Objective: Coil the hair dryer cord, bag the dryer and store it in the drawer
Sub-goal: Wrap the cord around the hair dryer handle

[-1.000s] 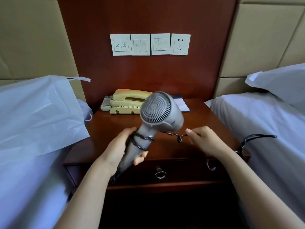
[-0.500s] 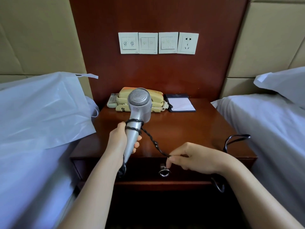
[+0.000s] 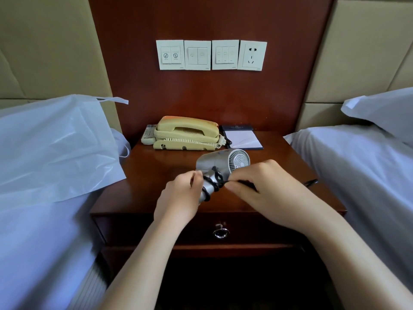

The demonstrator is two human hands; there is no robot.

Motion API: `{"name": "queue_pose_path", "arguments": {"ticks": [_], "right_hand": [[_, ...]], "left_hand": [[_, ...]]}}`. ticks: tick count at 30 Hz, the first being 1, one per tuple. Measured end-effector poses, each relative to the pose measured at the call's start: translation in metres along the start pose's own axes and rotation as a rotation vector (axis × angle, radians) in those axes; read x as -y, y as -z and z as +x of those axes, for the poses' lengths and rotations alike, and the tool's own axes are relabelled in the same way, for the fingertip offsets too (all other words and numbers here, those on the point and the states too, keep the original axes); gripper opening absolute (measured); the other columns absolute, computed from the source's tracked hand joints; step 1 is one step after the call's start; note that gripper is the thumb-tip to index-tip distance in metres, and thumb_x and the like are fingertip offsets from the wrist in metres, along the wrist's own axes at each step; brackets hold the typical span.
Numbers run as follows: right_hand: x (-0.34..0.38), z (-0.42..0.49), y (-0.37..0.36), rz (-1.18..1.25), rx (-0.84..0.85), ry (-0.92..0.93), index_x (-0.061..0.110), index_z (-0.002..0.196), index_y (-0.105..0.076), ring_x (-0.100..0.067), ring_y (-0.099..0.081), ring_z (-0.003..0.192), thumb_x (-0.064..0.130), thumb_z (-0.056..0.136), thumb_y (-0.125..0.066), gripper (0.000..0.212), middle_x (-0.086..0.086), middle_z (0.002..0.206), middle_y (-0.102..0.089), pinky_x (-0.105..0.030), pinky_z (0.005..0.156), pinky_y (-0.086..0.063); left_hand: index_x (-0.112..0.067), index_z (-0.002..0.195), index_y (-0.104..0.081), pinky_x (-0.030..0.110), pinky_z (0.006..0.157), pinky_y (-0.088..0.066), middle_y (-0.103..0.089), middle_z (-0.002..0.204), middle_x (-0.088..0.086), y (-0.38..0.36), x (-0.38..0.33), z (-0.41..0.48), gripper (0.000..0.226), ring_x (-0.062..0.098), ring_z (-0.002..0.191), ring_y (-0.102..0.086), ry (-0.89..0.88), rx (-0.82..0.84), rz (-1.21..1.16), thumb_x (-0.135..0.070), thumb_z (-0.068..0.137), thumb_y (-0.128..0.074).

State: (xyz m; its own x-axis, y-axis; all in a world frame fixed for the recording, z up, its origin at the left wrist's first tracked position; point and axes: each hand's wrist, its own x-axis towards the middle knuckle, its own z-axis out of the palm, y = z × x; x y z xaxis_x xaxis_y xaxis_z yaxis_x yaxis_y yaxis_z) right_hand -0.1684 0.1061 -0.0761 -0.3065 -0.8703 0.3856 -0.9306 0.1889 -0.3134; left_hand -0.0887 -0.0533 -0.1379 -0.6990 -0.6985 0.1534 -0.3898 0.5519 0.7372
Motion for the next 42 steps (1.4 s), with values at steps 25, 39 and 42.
{"name": "queue_pose_path", "arguments": {"ticks": [25, 39, 42], "right_hand": [[0.012, 0.023, -0.008, 0.097, 0.036, 0.122, 0.013, 0.063, -0.065, -0.017, -0.048, 0.056, 0.034, 0.084, -0.064, 0.030, -0.001, 0.056, -0.057, -0.027, 0.052, -0.034], [-0.045, 0.019, 0.001, 0.704, 0.480, -0.307, 0.016, 0.067, -0.048, -0.009, -0.022, 0.042, 0.050, 0.082, -0.047, 0.038, 0.005, 0.049, -0.030, -0.017, 0.038, -0.020], [-0.054, 0.014, -0.006, 0.959, 0.459, -0.347, 0.006, 0.085, -0.052, -0.007, -0.026, 0.041, 0.047, 0.085, -0.048, 0.041, 0.002, 0.052, -0.037, -0.016, 0.036, -0.021]], "left_hand": [[-0.006, 0.091, -0.064, 0.024, 0.045, -0.044, -0.058, 0.051, 0.006, 0.012, -0.021, -0.027, 0.076, 0.019, 0.040, -0.051, -0.137, 0.695, 0.062, -0.070, 0.082, -0.024], [-0.007, 0.073, -0.051, 0.024, 0.046, -0.044, -0.062, 0.054, 0.010, 0.013, 0.000, -0.022, 0.041, 0.021, 0.039, -0.050, -0.003, 0.610, 0.002, -0.038, 0.094, -0.034], [-0.016, 0.075, -0.051, 0.023, 0.047, -0.044, -0.068, 0.068, 0.015, -0.008, 0.019, -0.004, 0.038, 0.019, 0.039, -0.056, 0.101, 0.645, 0.036, -0.050, 0.090, -0.044]]}}
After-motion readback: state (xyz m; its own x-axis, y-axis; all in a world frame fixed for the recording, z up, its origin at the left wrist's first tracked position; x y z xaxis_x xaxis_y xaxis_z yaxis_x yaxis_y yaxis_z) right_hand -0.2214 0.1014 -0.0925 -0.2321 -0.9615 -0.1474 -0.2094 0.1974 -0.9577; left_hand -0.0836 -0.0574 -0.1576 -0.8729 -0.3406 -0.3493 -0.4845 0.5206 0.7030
